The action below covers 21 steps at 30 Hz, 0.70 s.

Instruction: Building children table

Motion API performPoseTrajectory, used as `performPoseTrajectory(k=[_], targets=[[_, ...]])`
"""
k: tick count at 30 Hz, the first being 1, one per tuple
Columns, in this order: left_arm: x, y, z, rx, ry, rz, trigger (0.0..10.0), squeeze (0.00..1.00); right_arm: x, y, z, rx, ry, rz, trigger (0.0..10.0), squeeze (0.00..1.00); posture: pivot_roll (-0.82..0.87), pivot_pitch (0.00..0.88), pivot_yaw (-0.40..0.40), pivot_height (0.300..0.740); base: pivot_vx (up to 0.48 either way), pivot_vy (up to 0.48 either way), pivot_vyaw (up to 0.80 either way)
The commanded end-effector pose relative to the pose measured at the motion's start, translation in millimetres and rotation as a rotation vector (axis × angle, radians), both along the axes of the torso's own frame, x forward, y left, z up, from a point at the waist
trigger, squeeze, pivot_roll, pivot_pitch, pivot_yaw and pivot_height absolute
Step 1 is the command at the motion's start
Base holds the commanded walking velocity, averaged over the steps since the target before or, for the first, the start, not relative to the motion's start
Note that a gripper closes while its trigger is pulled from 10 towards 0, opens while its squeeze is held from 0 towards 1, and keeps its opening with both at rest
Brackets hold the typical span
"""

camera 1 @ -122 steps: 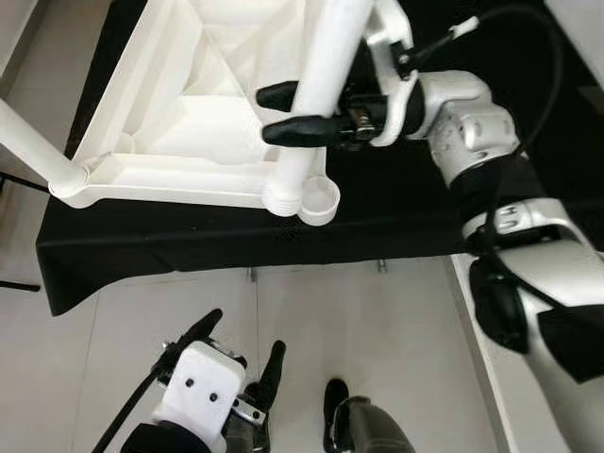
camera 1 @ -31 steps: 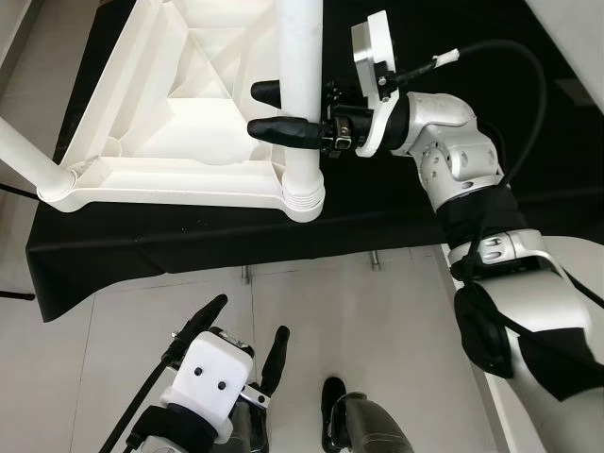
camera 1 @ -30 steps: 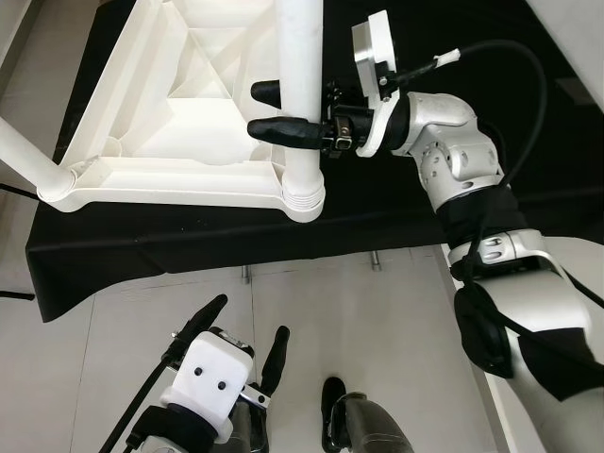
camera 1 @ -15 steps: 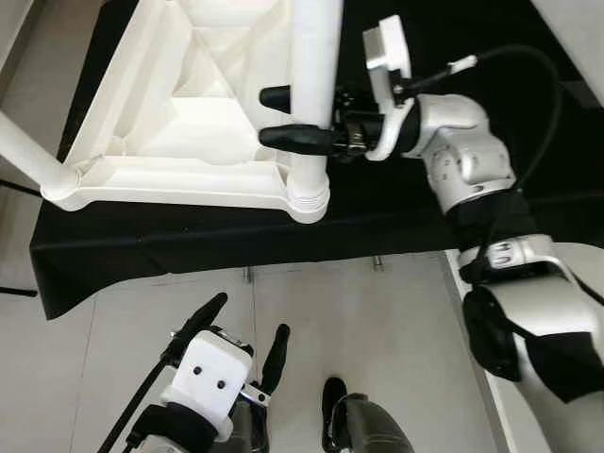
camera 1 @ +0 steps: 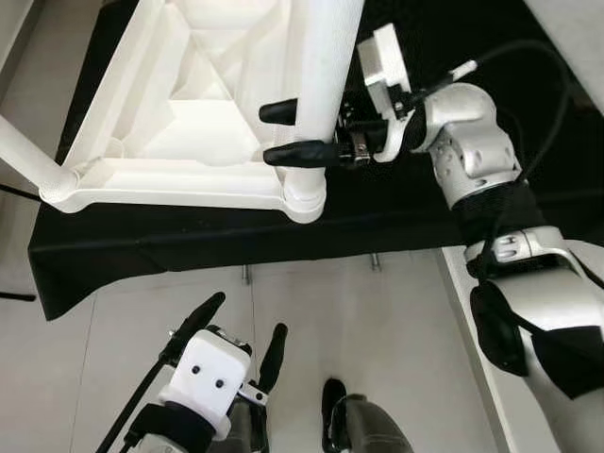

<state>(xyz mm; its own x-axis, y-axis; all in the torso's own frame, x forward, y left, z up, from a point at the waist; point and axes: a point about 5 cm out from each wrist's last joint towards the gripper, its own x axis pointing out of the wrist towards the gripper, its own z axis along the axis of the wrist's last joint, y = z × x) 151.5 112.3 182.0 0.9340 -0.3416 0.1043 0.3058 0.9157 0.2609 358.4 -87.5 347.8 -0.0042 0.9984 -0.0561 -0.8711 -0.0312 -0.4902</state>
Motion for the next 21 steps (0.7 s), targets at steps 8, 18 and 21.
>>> performPoseTrajectory(k=[8,18,21], targets=[[-1.3,-0.5,-5.2,0.006,0.02,0.001,10.0,0.0,22.5,1.2,-54.5,-0.116,0.23,-0.288,10.0,0.0,0.02,0.418,0.019,0.74,0.0,0.0,0.0],[-0.1,0.1,-6.2,0.009,0.02,-0.002,10.0,0.0,25.9,-5.0,-59.3,-0.072,0.255,-0.404,10.0,0.0,0.01,0.403,0.022,0.74,0.0,0.0,0.0],[0.1,0.2,-6.3,0.011,0.019,-0.002,10.0,0.0,27.4,-6.2,-63.0,-0.041,0.275,-0.477,10.0,0.0,0.01,0.403,0.022,0.74,0.0,0.0,0.0]])
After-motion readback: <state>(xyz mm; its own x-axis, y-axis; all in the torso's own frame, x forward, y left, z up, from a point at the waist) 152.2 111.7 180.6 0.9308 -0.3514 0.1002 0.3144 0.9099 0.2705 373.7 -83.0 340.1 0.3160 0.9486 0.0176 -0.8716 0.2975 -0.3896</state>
